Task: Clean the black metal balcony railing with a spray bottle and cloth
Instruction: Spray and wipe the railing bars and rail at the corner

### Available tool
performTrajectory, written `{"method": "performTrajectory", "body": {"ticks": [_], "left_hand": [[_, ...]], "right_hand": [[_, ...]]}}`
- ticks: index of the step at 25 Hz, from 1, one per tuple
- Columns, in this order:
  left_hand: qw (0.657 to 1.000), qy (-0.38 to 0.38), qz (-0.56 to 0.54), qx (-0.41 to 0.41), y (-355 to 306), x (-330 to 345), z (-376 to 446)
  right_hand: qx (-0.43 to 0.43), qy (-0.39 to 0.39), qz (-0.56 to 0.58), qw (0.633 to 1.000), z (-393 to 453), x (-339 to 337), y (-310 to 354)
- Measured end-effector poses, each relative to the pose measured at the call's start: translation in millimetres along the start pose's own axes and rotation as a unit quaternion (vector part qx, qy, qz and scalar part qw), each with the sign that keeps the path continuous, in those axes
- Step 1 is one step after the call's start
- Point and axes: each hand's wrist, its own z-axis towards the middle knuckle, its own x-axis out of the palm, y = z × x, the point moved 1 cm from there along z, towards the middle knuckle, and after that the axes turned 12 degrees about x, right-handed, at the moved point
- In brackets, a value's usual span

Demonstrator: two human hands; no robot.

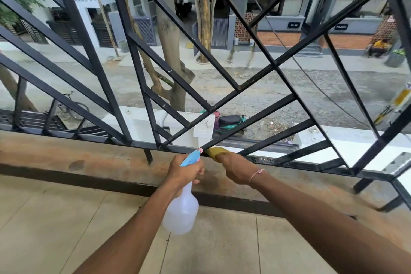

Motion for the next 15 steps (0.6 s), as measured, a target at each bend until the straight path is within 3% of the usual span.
{"method": "performTrajectory", "body": {"ticks": [4,6,15], "left_hand": [[1.0,-0.002,0.012,-0.009,2,-3,-2],[1.0,-0.017,0.013,-0.013,1,-8,-3],[0.997,-0.058,0.017,-0.056,21,-35,2]], "right_hand": [[0.141,-0.002,0.177,0.974,-6,-34,8],[0.163,0.0,0.237,0.958,-10,-50,16],[0.091,-0.122,0.154,0.976,-3,-86,55]]}}
